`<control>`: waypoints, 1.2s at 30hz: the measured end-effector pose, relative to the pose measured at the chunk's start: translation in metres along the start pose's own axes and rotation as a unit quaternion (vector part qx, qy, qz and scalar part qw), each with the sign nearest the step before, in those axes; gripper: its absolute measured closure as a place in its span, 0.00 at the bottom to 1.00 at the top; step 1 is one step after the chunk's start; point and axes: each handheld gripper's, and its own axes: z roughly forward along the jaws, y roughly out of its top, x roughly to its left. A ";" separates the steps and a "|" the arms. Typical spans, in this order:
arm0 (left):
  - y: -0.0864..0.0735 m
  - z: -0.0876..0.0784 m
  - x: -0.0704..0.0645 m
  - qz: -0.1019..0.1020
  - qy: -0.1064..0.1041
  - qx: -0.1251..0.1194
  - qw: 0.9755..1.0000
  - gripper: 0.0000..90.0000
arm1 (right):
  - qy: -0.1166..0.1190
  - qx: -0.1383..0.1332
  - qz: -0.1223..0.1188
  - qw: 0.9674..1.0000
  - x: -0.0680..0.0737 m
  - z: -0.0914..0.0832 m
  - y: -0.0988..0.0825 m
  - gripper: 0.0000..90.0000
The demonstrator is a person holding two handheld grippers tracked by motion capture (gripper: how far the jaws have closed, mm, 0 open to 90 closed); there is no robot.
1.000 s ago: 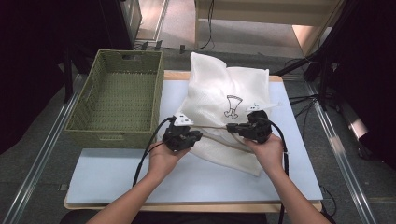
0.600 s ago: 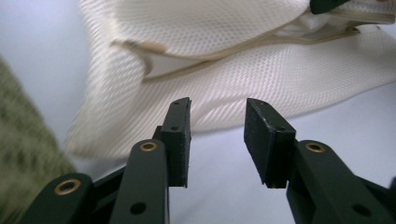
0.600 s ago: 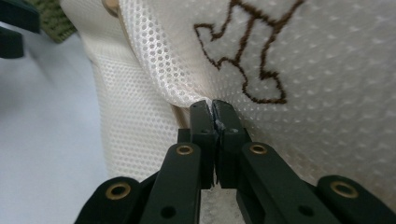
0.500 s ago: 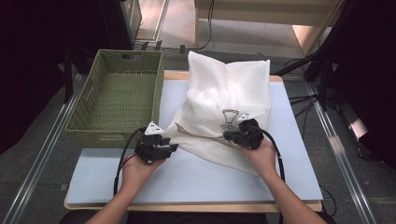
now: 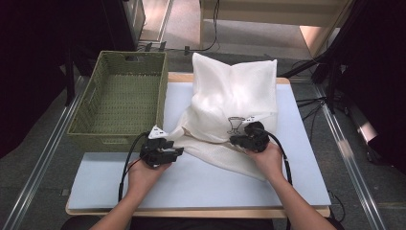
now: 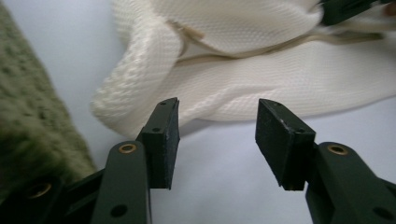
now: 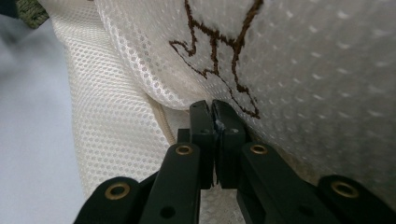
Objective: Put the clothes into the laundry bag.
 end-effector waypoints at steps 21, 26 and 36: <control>0.005 0.057 0.005 0.077 0.030 0.033 0.996 0.97 | 0.004 0.001 0.003 1.000 0.001 -0.002 0.002 0.99; 0.009 0.055 0.007 0.046 0.015 0.044 0.998 1.00 | 0.007 -0.001 0.004 1.000 0.002 -0.004 0.002 0.99; 0.010 0.031 -0.033 0.066 -0.066 0.041 0.995 1.00 | 0.010 0.004 0.003 1.000 0.007 -0.012 0.005 0.99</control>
